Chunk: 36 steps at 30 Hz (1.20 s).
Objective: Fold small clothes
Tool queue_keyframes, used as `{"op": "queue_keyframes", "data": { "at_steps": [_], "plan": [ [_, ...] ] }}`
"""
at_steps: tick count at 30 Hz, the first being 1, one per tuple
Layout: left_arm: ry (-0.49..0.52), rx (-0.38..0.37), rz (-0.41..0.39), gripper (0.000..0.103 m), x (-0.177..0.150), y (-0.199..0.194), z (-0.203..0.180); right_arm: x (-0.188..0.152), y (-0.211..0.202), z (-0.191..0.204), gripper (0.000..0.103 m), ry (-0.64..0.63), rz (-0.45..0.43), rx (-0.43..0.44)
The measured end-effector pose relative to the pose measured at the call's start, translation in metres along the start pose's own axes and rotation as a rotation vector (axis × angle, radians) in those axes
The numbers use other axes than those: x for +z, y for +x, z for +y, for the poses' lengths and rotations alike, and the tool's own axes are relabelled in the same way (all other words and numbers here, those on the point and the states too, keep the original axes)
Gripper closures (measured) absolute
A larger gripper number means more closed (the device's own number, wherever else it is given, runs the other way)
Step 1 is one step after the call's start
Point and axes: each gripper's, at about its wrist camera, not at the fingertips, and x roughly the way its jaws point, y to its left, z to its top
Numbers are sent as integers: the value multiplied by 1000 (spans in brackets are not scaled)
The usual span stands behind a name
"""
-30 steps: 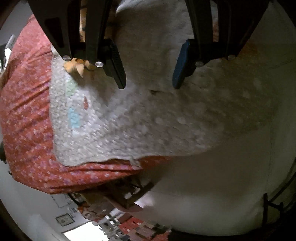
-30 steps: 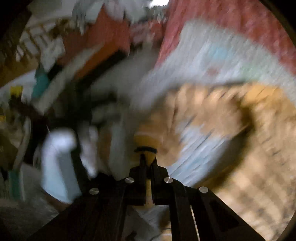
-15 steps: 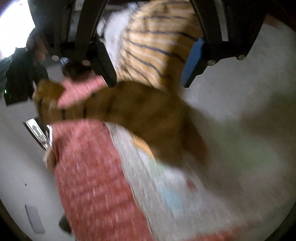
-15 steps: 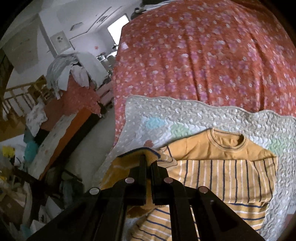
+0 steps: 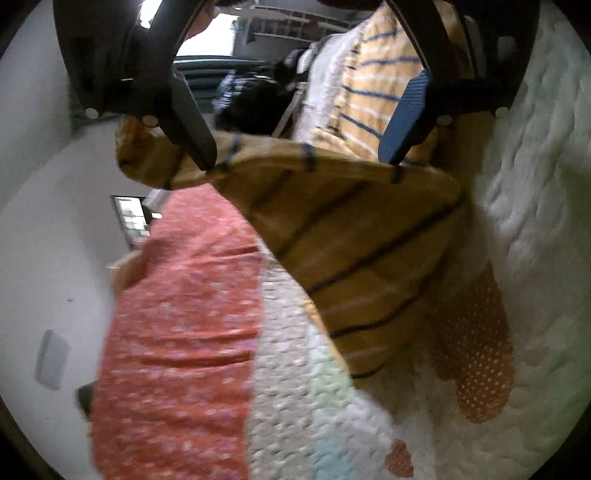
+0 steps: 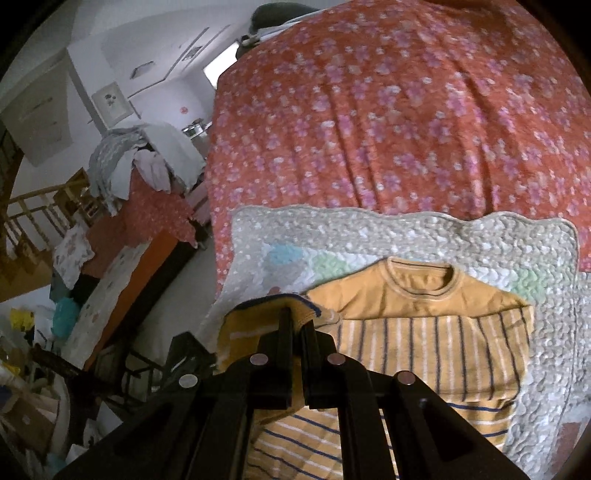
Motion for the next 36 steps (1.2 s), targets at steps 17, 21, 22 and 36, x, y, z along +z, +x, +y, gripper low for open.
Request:
{"op": "queue_keyframes", "data": {
  "at_steps": [17, 21, 22, 36],
  "plan": [
    [430, 497, 130, 76, -64, 99, -54, -45, 37, -218, 98, 74, 222, -657],
    [494, 563, 71, 66, -63, 77, -60, -68, -1, -247, 81, 297, 110, -546],
    [498, 571, 58, 65, -59, 74, -62, -72, -10, -250, 77, 323, 78, -517],
    [648, 943, 66, 48, -8, 153, -59, -57, 39, -221, 50, 237, 49, -469]
  ]
}}
